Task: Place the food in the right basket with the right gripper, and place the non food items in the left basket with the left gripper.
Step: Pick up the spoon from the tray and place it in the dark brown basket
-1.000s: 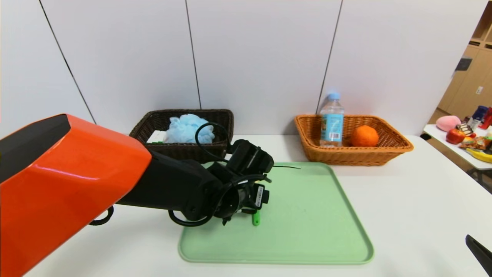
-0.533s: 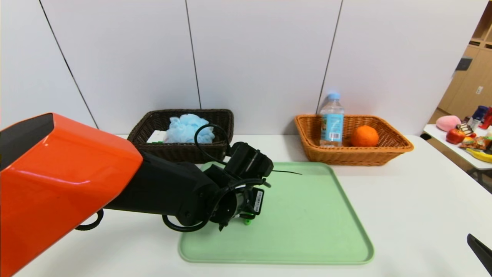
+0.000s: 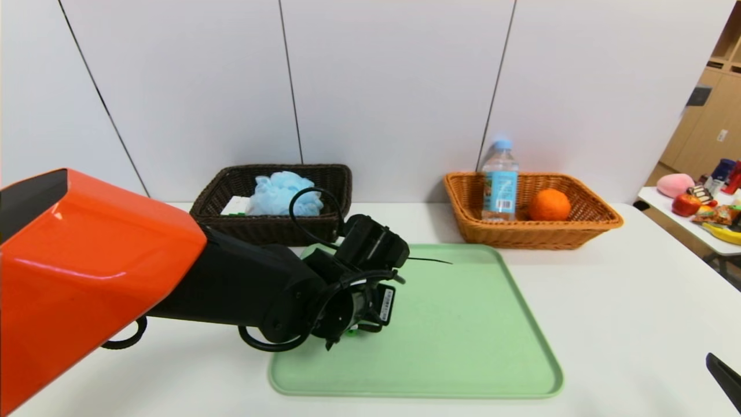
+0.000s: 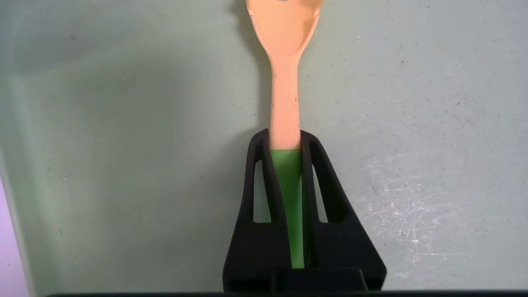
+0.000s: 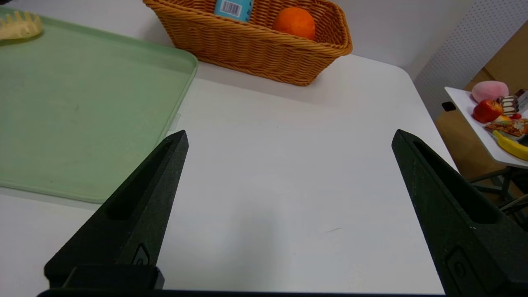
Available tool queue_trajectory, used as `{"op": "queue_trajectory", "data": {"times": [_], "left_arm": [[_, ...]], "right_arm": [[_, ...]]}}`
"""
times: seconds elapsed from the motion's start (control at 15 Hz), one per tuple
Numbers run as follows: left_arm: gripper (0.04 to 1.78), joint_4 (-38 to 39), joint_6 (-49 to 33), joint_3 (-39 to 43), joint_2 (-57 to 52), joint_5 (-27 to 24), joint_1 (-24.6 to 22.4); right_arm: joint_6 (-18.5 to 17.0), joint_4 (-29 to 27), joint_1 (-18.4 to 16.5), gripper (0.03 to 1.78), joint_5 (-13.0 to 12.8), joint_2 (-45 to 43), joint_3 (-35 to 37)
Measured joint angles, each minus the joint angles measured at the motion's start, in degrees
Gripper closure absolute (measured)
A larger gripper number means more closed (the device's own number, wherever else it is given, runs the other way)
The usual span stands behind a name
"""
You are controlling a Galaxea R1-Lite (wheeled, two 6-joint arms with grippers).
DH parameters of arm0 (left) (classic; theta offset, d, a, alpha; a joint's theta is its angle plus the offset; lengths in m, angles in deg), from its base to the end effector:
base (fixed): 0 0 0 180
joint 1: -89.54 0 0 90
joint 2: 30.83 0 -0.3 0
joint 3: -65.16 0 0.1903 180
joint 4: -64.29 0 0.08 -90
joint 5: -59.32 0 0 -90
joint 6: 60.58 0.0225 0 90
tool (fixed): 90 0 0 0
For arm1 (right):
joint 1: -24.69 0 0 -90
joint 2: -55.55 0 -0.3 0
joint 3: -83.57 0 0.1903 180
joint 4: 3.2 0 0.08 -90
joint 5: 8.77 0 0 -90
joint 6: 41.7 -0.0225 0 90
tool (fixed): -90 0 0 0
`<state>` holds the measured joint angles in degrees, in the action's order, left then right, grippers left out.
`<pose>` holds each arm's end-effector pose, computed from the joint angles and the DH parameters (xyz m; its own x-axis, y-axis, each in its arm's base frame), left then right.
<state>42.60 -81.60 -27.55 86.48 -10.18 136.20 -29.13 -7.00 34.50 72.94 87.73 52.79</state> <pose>0.2669 -0.2713 0.1143 0.6989 -0.2304 -0.6771 0.3029 0.9529 -0.0116 0.0382 0.0033 0.1459 0.9956 0.0258 -0.0897 -0.0459 0.9722 -0.2295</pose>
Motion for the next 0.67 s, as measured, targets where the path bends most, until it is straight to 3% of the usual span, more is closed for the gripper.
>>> {"op": "queue_trajectory", "data": {"times": [0.47, 0.67], "left_arm": [[1.68, 0.2, 3.4, -1.0, -7.7, 0.1, 0.8], [1.68, 0.3, 8.2, -2.0, -14.2, 0.0, -0.2]], "right_arm": [[0.0, -0.3, 0.0, 0.11, -0.1, -0.4, 0.4], [0.1, -4.7, 0.0, 0.11, 0.0, -2.0, 0.2]]}}
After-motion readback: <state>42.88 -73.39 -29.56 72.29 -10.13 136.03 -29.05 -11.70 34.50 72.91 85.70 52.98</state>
